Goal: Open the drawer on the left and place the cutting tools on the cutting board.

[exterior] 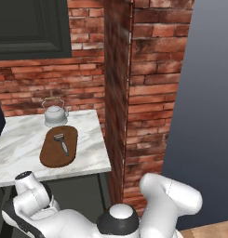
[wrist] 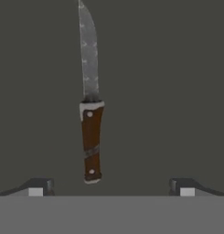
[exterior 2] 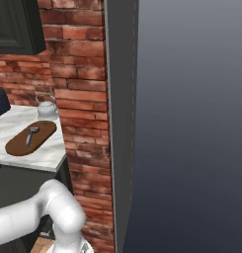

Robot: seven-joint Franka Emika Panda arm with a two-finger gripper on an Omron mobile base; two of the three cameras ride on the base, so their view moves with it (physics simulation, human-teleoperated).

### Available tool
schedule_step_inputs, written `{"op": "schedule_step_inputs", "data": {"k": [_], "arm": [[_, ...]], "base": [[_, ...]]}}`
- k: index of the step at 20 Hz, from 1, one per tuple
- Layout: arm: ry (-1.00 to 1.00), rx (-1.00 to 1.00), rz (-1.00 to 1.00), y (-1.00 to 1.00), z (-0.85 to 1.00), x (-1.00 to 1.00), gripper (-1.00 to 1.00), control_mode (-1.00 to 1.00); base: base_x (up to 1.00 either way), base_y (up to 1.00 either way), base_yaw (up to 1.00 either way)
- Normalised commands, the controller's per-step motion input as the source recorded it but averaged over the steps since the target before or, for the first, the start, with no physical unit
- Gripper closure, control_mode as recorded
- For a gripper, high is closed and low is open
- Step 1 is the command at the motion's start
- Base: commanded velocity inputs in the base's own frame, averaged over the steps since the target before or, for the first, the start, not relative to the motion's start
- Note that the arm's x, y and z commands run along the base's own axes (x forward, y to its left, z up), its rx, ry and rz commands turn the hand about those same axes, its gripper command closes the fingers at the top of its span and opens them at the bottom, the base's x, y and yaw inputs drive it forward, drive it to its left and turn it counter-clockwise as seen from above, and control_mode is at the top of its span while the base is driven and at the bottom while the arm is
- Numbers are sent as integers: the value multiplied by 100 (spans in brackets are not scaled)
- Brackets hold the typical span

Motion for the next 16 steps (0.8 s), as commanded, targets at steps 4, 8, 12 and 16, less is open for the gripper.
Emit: {"op": "schedule_step_inputs", "data": {"k": [4, 8, 12, 16], "arm": [[6, 0, 0, 0, -35, 14, -100, -100], [1, 0, -1, 0, -38, 9, -100, -100], [8, -3, -1, 6, -45, 0, -100, -100], [5, -5, -2, 20, -51, 0, -100, -100]], "base": [[0, 0, 0], [0, 0, 0], [0, 0, 0], [0, 0, 0]]}}
